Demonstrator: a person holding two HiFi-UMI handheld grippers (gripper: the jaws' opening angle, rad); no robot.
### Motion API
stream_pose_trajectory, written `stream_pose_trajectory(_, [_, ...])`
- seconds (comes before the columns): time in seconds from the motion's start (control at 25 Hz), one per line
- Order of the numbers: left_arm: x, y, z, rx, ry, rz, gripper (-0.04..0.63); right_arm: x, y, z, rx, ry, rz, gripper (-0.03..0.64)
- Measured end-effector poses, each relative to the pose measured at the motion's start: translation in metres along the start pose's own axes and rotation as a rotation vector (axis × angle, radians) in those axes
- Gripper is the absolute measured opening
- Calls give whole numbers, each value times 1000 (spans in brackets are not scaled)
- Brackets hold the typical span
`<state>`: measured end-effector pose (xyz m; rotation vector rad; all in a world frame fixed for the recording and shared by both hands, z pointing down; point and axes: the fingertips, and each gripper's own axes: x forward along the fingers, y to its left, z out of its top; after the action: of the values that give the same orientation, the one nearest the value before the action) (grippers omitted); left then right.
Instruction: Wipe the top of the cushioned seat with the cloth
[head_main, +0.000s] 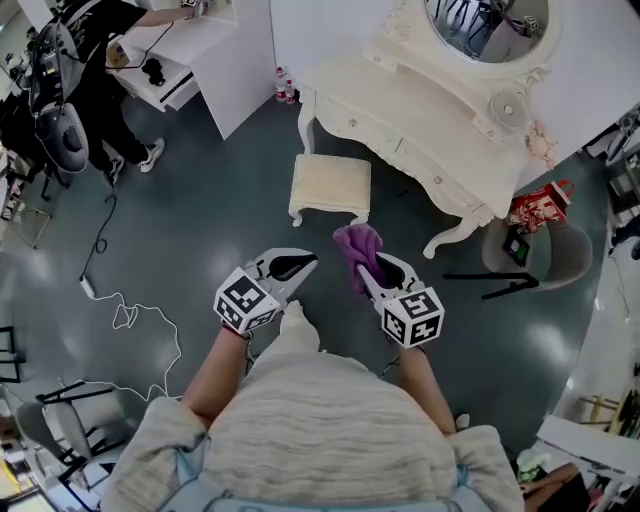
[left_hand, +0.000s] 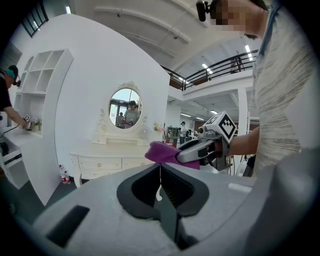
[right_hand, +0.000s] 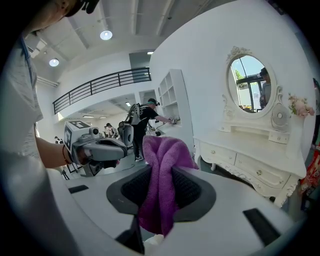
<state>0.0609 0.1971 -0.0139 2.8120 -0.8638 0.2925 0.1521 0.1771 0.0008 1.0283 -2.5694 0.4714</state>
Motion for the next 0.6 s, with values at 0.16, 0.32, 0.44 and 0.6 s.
stream_pose_trajectory(0.16, [2, 47, 8, 2, 3, -24, 12, 38, -14, 22, 12, 3, -29, 120])
stream_pose_trajectory(0.32, [4, 88, 12, 4, 2, -49, 12, 72, -26, 43, 13, -2, -60, 120])
stream_pose_trajectory(0.44, [5, 108, 12, 7, 3, -73, 12, 92, -31, 53, 12, -6, -80, 120])
stream_pose_trajectory(0.6, [11, 129, 14, 2, -1, -90, 12, 109, -38, 59, 17, 3, -97, 120])
